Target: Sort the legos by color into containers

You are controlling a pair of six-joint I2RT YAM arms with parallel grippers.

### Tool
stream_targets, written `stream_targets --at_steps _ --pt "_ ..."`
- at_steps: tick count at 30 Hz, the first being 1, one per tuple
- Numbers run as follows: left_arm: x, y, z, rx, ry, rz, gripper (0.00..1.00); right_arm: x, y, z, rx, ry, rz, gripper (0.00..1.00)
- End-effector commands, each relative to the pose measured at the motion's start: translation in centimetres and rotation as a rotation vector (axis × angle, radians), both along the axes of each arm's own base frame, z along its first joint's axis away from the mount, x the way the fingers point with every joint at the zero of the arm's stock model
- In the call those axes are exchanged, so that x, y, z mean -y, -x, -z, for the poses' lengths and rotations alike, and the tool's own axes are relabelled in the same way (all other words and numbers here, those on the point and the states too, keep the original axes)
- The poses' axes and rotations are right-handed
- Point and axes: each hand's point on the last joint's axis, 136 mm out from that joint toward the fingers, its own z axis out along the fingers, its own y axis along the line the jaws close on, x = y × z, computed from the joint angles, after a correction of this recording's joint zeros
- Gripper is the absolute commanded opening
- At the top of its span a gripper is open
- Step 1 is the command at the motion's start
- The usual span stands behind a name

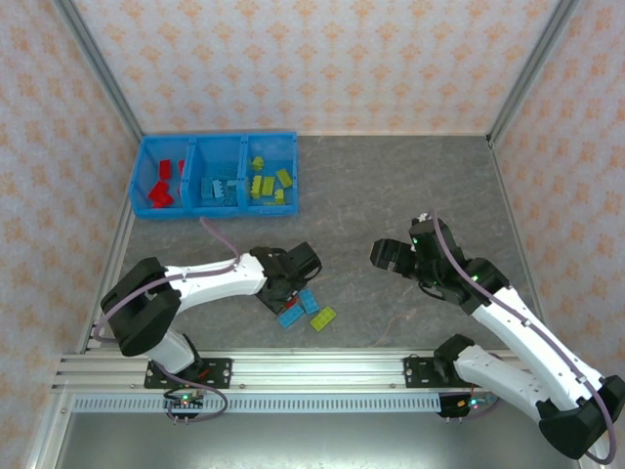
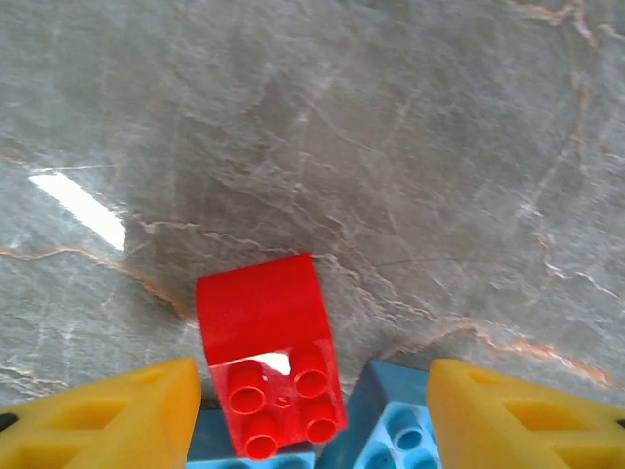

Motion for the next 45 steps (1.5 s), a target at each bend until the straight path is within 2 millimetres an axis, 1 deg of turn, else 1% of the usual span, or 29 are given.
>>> stream_targets --at_steps 1,6,8,12,15,17,19,21,22,25,28,31,33,35,36,38,42,43,45 --pt "-1.8 0.9 -0.1 -0.03 -0.069 -0.047 0.64 1.0 0.3 0.3 0.002 0.025 0.032 0.95" --pt "-1.0 0.8 1.0 -0.043 -0.024 -0.052 0.65 1.0 0.2 0.4 0.003 0.024 0.033 0.95" --pt "-0.5 0.7 1.6 -0.054 -0.013 -0.037 0.63 1.1 0.3 0.5 0.0 0.028 0.034 0.95" --pt "0.3 1.0 2.9 -0.096 0.008 -0.017 0.5 1.1 0.5 0.7 -0.013 0.027 0.033 0.95" --pt "0.6 1.1 3.3 -0.11 0.013 -0.01 0.38 0.7 0.8 0.7 -0.022 0.011 0.014 0.95" --pt "0.5 1.0 3.2 -0.104 0.011 -0.003 0.32 -0.3 1.0 0.5 -0.022 -0.023 -0.042 0.94" --pt "0.3 0.5 2.8 -0.089 0.014 0.013 0.27 -2.3 1.6 0.2 -0.031 -0.094 -0.137 0.93" --pt "-0.5 -0.8 1.7 -0.05 0.005 0.039 0.22 -4.4 2.3 -0.4 -0.031 -0.186 -0.238 0.92" --pt "-1.0 -1.5 0.9 -0.024 -0.003 0.053 0.2 -5.0 2.5 -0.4 -0.035 -0.21 -0.262 0.92" --pt "-3.7 -4.4 -2.2 0.075 -0.031 0.098 0.16 -6.7 3.0 -1.0 -0.029 -0.264 -0.338 0.92" --pt "-7.6 -7.2 -6.4 0.193 -0.091 0.129 0.15 -8.6 3.7 -1.9 -0.019 -0.305 -0.425 0.91" --pt "-12.6 -9.7 -11.0 0.296 -0.173 0.126 0.16 -9.6 3.8 -2.1 -0.012 -0.313 -0.455 0.91" --pt "-16.5 -11.1 -14.0 0.347 -0.244 0.103 0.16 -9.7 3.2 -1.7 -0.01 -0.312 -0.427 0.91" --pt "-20.1 -12.6 -16.3 0.397 -0.307 0.073 0.17 -9.7 2.8 -1.4 -0.008 -0.312 -0.405 0.91" --pt "-21.9 -13.4 -17.0 0.417 -0.334 0.052 0.18 -9.7 2.6 -1.3 -0.008 -0.312 -0.397 0.91" --pt "-25.0 -15.0 -17.8 0.444 -0.338 0.0 0.2 -9.7 2.5 -1.3 -0.01 -0.313 -0.392 0.9" --pt "-31.0 -18.4 -18.3 0.41 -0.383 -0.098 0.19 -9.5 2.5 -1.7 0.002 -0.314 -0.385 0.89" --pt "-32.2 -19.3 -18.3 0.398 -0.391 -0.113 0.2 -9.4 2.5 -1.7 0.005 -0.313 -0.382 0.89" --pt "-33.7 -22.0 -17.5 0.378 -0.354 -0.122 0.2 -9.2 2.5 -1.8 0.009 -0.308 -0.373 0.89"
